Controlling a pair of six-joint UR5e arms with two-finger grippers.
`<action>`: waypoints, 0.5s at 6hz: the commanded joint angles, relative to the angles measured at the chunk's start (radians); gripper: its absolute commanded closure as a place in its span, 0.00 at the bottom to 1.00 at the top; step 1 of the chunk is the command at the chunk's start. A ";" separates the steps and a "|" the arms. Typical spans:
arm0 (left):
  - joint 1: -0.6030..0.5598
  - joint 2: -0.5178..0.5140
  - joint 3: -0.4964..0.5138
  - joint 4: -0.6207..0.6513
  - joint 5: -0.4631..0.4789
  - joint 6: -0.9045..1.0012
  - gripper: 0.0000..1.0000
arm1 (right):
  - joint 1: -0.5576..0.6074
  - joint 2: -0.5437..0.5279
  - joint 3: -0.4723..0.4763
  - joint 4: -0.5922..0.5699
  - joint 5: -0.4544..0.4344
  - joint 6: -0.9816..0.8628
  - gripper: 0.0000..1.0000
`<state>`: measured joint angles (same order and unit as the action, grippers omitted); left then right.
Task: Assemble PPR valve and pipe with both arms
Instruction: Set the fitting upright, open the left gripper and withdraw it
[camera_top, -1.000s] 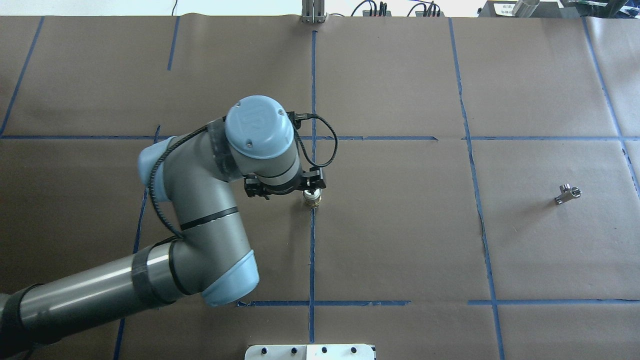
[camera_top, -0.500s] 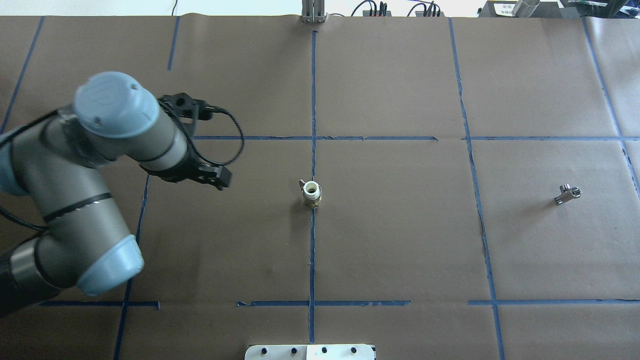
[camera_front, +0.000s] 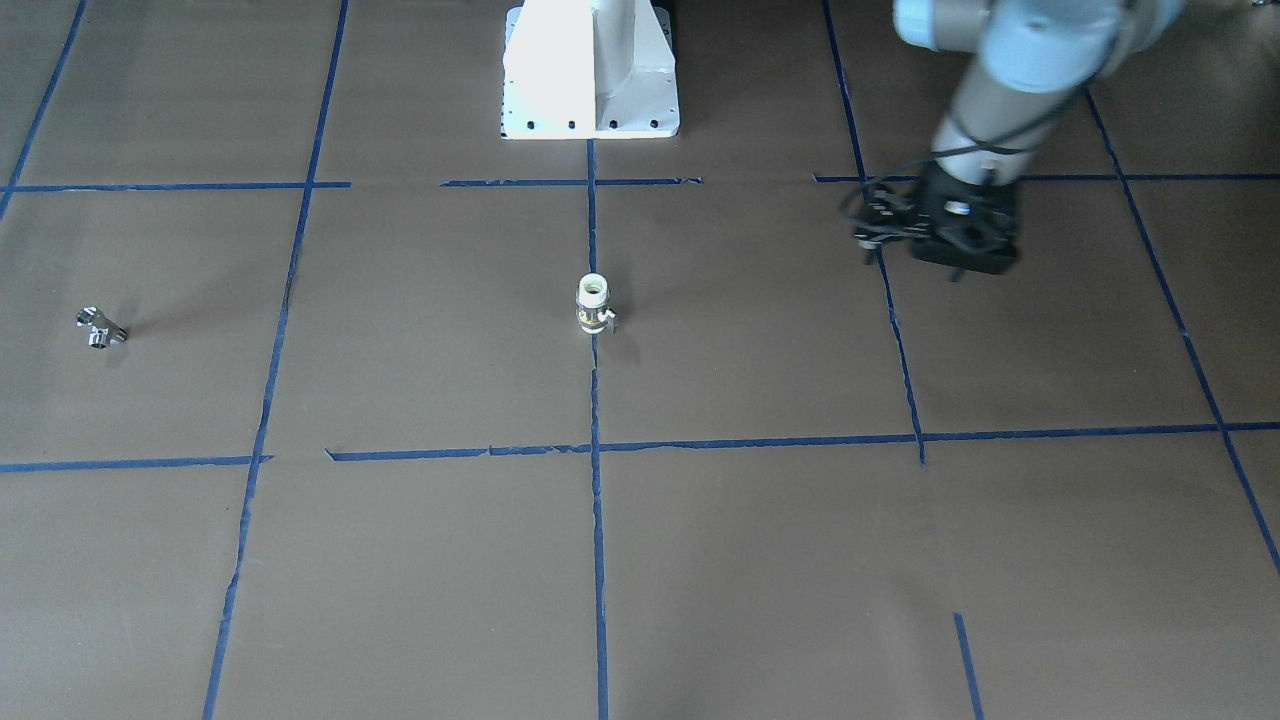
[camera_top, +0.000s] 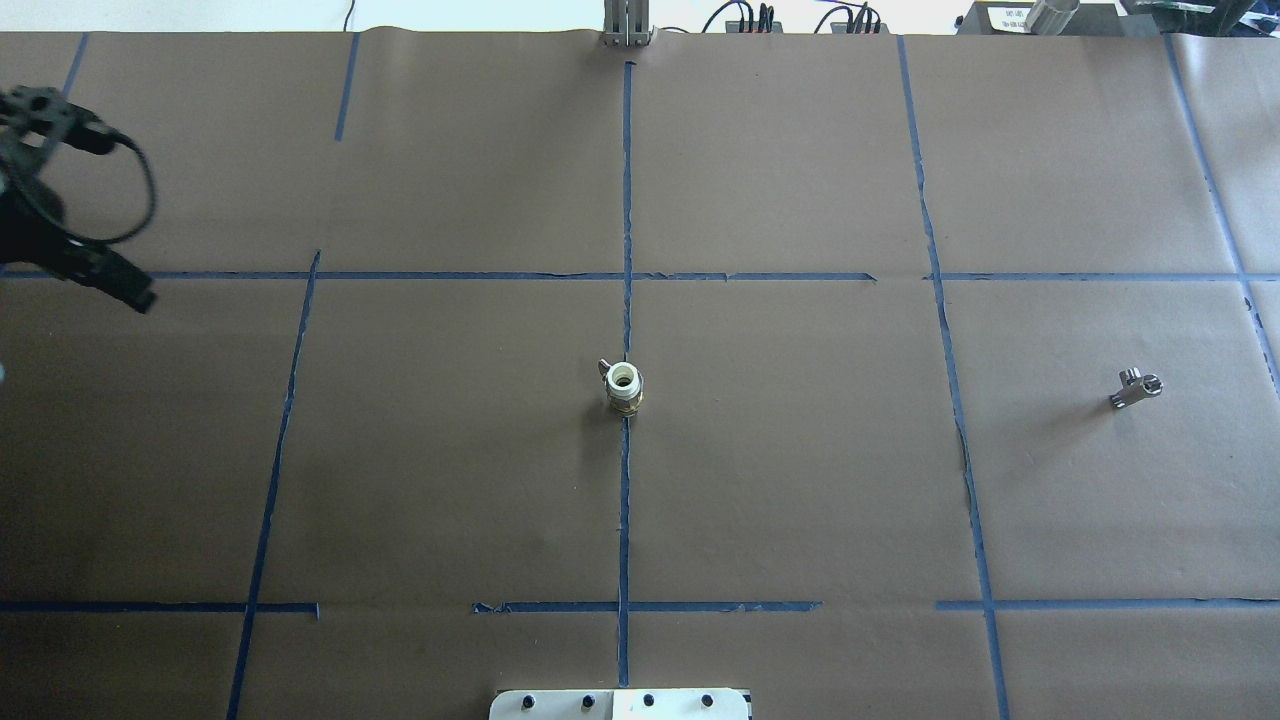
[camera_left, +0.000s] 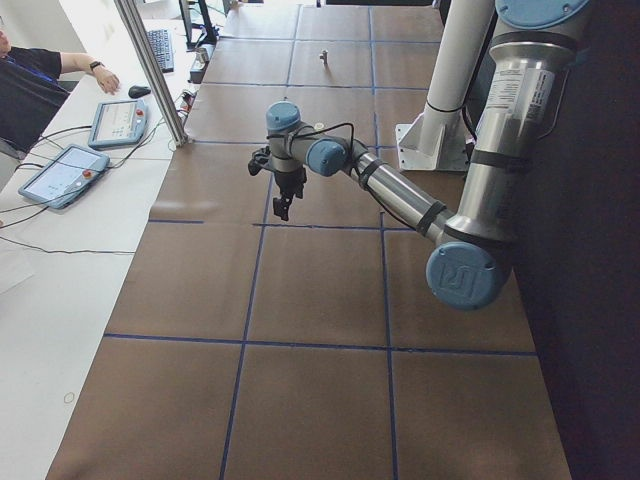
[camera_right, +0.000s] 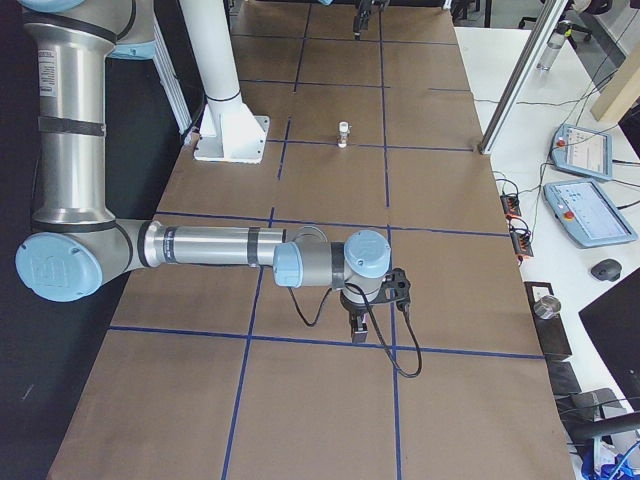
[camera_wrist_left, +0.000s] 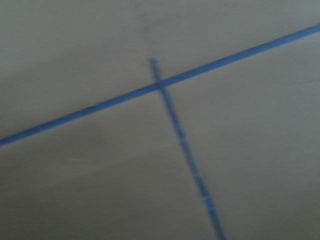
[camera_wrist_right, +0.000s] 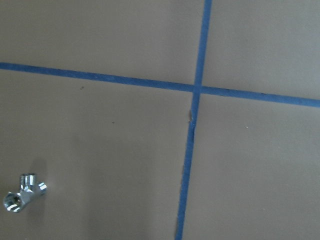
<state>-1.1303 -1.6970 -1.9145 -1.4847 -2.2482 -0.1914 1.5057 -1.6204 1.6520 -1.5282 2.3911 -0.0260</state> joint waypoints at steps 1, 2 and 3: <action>-0.302 0.107 0.171 0.000 -0.080 0.362 0.00 | -0.077 0.043 0.027 0.014 0.016 0.072 0.00; -0.410 0.156 0.210 -0.002 -0.147 0.368 0.00 | -0.116 0.044 0.107 0.013 0.011 0.151 0.00; -0.428 0.251 0.190 -0.064 -0.200 0.363 0.00 | -0.189 0.039 0.199 0.016 0.008 0.317 0.00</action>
<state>-1.5076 -1.5254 -1.7278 -1.5064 -2.3945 0.1598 1.3796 -1.5802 1.7672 -1.5150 2.4020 0.1562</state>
